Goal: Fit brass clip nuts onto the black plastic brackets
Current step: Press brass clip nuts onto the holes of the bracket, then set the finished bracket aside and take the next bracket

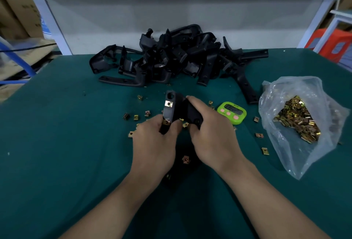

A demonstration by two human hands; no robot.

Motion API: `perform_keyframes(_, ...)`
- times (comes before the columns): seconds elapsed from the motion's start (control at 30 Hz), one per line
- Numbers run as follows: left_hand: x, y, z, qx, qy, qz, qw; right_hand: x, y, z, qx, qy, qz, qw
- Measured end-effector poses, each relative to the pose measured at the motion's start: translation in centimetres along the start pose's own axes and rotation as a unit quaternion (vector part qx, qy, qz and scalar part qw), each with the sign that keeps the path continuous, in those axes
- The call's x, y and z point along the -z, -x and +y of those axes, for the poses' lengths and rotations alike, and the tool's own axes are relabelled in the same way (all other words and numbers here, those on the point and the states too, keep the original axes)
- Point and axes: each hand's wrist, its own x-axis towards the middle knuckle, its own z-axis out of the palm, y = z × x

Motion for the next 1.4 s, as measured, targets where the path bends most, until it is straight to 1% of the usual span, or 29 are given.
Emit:
perform_keyframes(0.1, 0.1, 0.2, 0.2, -0.026, -0.005, 0.019, 0.999, -0.2, 0.1, -0.4, 0.005, 0.011, -0.006, 1.0)
perform_keyframes(0.17, 0.4, 0.4, 0.6, -0.049, 0.001, 0.032, 0.998, 0.0, 0.4, -0.9, 0.006, -0.004, -0.021, 1.0)
perform_keyframes(0.23, 0.6, 0.7, 1.5, -0.072, -0.001, 0.035, 0.997, 0.7, 0.9, -1.3, 0.009, -0.014, -0.018, 1.0)
perform_keyframes(0.33, 0.8, 1.6, 3.4, -0.111, -0.005, 0.031, 0.993, 3.1, 2.0, -1.5, 0.022, -0.039, 0.002, 0.999)
perform_keyframes(0.4, 0.4, 2.5, 5.3, -0.134, -0.001, 0.023, 0.991, 5.3, 2.8, -1.7, 0.016, -0.033, 0.003, 0.999)
perform_keyframes(0.53, -1.2, 4.3, 9.0, -0.124, 0.008, -0.001, 0.992, 9.6, 4.9, -2.5, -0.019, 0.02, 0.04, 0.999)
perform_keyframes(0.6, -2.1, 4.9, 11.1, -0.108, -0.002, -0.024, 0.994, 11.7, 6.2, -2.5, -0.044, 0.042, 0.038, 0.997)
perform_keyframes(0.67, -3.0, 5.7, 13.2, -0.101, -0.006, -0.058, 0.993, 14.3, 8.3, -1.9, -0.066, 0.054, 0.001, 0.996)
perform_keyframes(0.73, -4.5, 7.0, 15.1, -0.127, 0.002, -0.113, 0.985, 17.3, 11.4, -0.9, -0.095, 0.041, -0.012, 0.995)
perform_keyframes(0.8, -6.4, 9.1, 16.9, -0.158, 0.039, -0.188, 0.969, 20.1, 15.5, 0.7, -0.123, -0.011, 0.012, 0.992)
perform_keyframes(0.9, -10.2, 13.0, 19.2, -0.152, 0.094, -0.285, 0.942, 23.3, 22.6, 3.2, -0.18, -0.08, 0.081, 0.977)
perform_keyframes(1.0, -14.7, 18.2, 21.6, -0.147, 0.103, -0.377, 0.908, 25.9, 29.5, 4.8, -0.246, -0.109, 0.168, 0.948)
perform_keyframes(1.07, -18.1, 22.6, 23.1, -0.168, 0.067, -0.433, 0.883, 27.4, 33.7, 5.6, -0.298, -0.132, 0.236, 0.916)
perform_keyframes(1.13, -21.4, 27.6, 24.4, -0.141, 0.044, -0.499, 0.854, 28.9, 37.7, 6.7, -0.354, -0.167, 0.285, 0.875)
perform_keyframes(1.17, -22.9, 30.0, 24.8, -0.099, 0.047, -0.539, 0.835, 29.6, 39.7, 7.4, -0.383, -0.169, 0.301, 0.857)
perform_keyframes(1.23, -25.7, 34.2, 25.3, 0.04, 0.075, -0.619, 0.78, 30.6, 43.6, 8.9, -0.441, -0.141, 0.319, 0.827)
perform_keyframes(1.3, -27.5, 37.0, 25.7, 0.2, 0.111, -0.68, 0.696, 31.3, 46.5, 10.5, -0.489, -0.132, 0.342, 0.791)
perform_keyframes(1.33, -28.3, 38.0, 25.8, 0.261, 0.133, -0.698, 0.653, 31.8, 47.6, 11.5, -0.509, -0.137, 0.362, 0.769)
perform_keyframes(1.37, -29.1, 38.6, 25.8, 0.295, 0.152, -0.708, 0.623, 32.6, 48.4, 12.5, -0.521, -0.146, 0.389, 0.746)
perform_keyframes(1.4, -29.9, 39.0, 25.7, 0.308, 0.16, -0.716, 0.605, 33.7, 48.8, 13.7, -0.524, -0.164, 0.426, 0.719)
